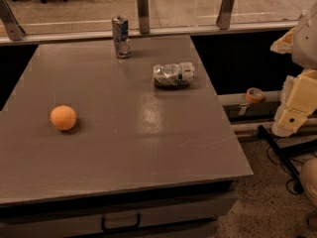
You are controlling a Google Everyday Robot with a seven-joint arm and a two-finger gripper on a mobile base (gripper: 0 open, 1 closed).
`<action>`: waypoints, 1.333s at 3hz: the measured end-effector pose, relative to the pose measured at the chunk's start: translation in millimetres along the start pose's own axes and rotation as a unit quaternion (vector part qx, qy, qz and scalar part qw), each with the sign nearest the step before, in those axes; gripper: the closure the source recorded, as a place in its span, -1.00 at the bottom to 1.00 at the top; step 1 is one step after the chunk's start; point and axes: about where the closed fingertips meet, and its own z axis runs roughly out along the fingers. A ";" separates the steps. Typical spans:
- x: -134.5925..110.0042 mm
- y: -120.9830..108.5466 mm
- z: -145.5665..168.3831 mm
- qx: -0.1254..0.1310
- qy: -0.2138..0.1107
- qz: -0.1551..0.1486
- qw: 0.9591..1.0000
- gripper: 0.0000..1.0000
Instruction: Move 7up can near orange
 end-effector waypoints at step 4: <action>-88.8 -60.5 94.0 -0.041 -0.048 -0.081 0.995 -1.00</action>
Offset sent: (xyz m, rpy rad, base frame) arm 0.0739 0.0544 -0.0315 0.0309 0.0425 0.1823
